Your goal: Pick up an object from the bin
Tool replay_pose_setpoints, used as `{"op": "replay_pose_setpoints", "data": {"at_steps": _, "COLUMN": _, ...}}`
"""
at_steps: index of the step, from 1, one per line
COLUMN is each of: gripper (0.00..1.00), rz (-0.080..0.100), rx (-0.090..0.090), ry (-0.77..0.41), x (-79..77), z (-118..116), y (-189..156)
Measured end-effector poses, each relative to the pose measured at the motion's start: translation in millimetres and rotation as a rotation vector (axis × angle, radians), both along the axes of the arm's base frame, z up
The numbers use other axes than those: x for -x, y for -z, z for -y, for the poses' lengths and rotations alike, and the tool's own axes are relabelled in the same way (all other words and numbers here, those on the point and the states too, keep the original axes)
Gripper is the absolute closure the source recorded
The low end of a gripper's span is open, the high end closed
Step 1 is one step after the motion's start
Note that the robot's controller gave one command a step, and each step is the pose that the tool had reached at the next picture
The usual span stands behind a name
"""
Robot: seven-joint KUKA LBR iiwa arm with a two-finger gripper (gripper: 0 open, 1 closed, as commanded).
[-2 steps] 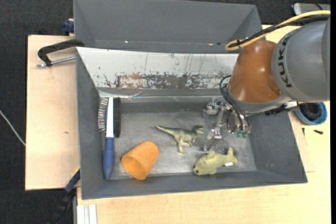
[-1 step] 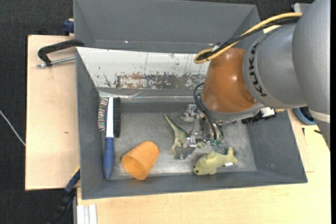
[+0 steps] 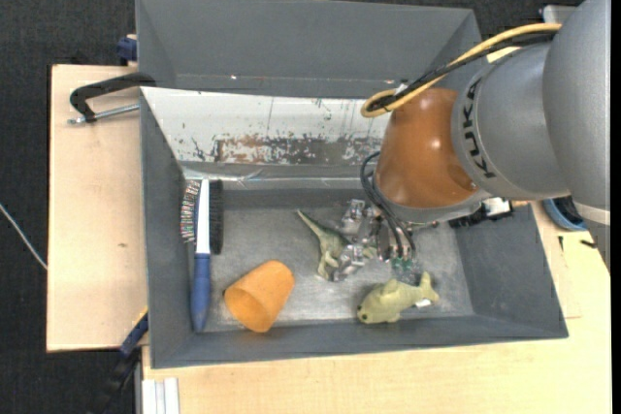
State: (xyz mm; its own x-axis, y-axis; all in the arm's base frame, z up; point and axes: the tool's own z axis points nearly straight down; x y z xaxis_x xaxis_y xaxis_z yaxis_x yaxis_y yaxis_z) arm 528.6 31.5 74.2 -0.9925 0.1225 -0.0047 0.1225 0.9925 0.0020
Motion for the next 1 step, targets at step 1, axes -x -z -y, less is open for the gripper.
{"op": "replay_pose_setpoints", "data": {"at_steps": 1, "gripper": 1.00, "rz": 0.010, "rx": 0.005, "ry": -0.317, "x": -0.5, "z": 37.5, "y": -225.9}}
